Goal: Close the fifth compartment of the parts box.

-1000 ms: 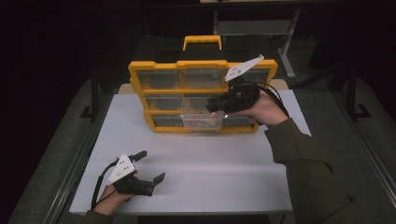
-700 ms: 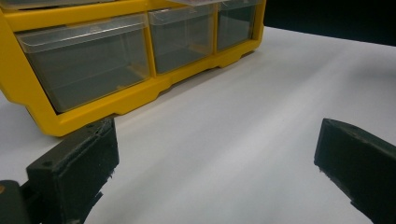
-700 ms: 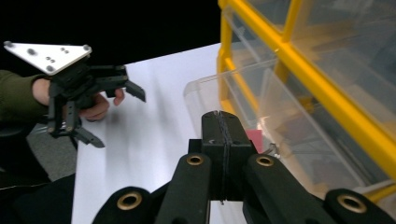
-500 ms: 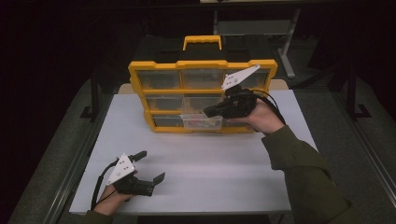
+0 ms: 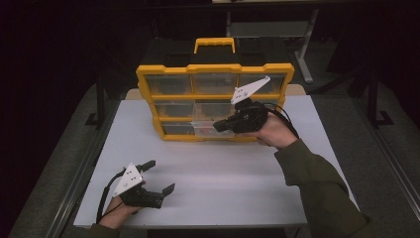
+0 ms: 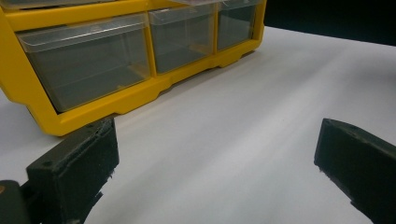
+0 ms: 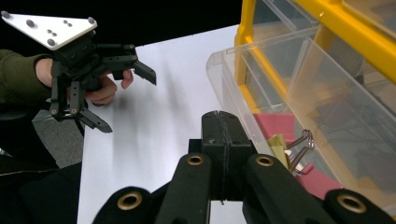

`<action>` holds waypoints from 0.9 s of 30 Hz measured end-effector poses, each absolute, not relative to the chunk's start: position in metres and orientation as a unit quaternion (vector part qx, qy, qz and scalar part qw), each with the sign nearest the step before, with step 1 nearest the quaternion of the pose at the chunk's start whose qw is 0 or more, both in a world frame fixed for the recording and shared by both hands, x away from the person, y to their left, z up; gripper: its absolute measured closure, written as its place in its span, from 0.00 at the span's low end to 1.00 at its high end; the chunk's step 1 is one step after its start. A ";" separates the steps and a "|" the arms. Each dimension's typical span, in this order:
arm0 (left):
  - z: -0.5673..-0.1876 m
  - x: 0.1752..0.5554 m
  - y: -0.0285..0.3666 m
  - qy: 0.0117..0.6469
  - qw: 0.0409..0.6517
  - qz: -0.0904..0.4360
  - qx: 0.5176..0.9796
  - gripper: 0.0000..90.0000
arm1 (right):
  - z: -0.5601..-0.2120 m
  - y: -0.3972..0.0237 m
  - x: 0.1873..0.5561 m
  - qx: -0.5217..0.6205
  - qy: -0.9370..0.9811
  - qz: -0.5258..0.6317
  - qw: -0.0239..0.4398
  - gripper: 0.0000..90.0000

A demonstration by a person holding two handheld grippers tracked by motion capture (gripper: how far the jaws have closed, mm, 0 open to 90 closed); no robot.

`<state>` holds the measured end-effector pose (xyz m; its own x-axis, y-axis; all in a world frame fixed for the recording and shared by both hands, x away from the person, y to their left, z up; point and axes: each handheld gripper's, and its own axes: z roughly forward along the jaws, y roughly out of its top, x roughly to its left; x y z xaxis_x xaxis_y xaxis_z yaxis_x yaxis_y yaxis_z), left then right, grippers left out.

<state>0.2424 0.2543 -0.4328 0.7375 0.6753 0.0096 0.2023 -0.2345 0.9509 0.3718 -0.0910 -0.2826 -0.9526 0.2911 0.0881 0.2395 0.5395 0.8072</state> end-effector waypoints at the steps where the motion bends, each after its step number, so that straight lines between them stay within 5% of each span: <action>1: -0.433 0.242 0.254 0.291 0.546 0.216 0.755 0.00 | -0.283 -0.090 0.371 0.153 0.877 0.455 0.027 0.99; 27: -0.432 0.242 0.254 0.290 0.546 0.217 0.756 0.00 | -0.288 -0.087 0.377 0.158 0.875 0.456 0.043 0.99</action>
